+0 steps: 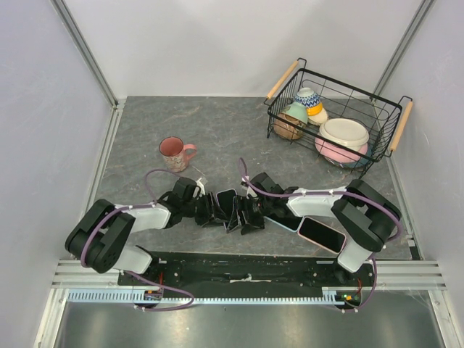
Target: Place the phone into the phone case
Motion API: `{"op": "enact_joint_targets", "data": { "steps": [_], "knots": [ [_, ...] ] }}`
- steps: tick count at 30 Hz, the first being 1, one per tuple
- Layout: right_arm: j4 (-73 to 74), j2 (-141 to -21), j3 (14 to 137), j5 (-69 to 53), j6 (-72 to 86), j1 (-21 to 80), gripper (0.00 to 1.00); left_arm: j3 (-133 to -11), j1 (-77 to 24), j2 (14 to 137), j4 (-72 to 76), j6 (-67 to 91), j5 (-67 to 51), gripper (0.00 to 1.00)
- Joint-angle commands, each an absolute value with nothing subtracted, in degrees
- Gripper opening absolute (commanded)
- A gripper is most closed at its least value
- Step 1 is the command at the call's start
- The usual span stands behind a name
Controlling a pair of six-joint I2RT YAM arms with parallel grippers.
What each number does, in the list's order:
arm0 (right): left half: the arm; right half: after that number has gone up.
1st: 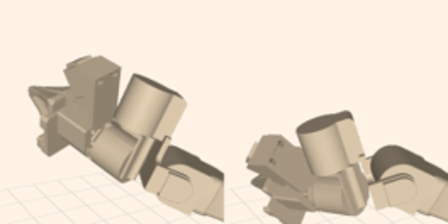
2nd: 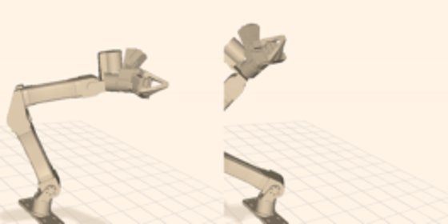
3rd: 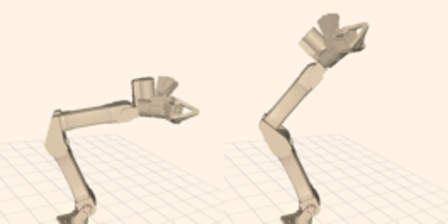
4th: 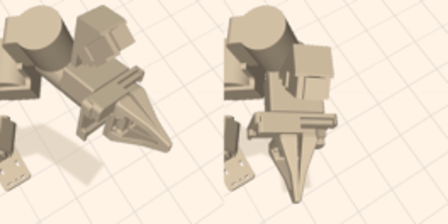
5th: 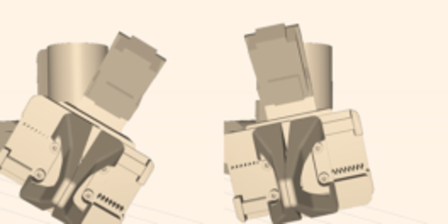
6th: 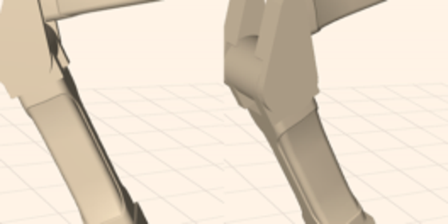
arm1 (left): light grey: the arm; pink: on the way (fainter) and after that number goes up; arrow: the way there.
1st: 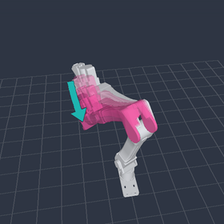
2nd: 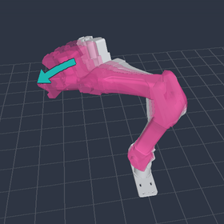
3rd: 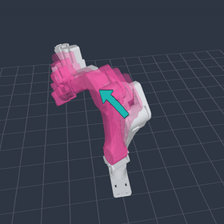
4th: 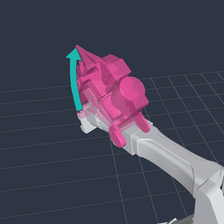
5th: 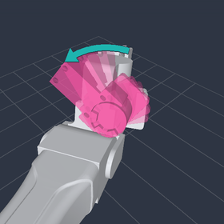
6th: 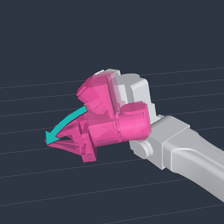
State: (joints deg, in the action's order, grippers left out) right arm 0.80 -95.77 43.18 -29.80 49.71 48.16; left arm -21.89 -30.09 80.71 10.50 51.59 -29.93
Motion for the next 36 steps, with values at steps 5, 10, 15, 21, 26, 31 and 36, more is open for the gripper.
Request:
{"op": "enact_joint_targets", "data": {
  "steps": [5,10,15,21,26,31,36],
  "knots": [
    [-1.4,-100.0,46.2,-23.6,49.1,44.3,0.75,-25.5,-30.1,87.2,12.3,50.9,-27.7,0.41],
    [-1.4,-102.3,50.9,-23.9,47.6,40.7,0.75,-30.9,-30.1,92.2,12.4,49.9,-27.8,0.41],
    [-1.4,-104.5,53.7,-23.9,46.4,37.7,0.75,-36.2,-28.9,96.9,10.7,48.6,-27.5,0.41],
    [-2.0,-105.6,53.9,-23.6,43.3,34.5,0.76,-42.5,-26.5,103.5,10.4,47.4,-31.5,0.42],
    [-1.5,-103.4,53.1,-22.9,41.6,34.1,0.76,-43.9,-26.5,102.9,10.2,46.2,-31.6,0.46],
    [-0.1,-100.7,52.9,-21.1,39.5,34.0,0.77,-42.5,-26.5,97.5,9.2,44.3,-30.6,0.5],
    [4.0,-97.4,52.6,-19.3,37.6,34.0,0.77,-40.0,-26.5,92.1,8.9,43.5,-30.5,0.51]
  ]
}}
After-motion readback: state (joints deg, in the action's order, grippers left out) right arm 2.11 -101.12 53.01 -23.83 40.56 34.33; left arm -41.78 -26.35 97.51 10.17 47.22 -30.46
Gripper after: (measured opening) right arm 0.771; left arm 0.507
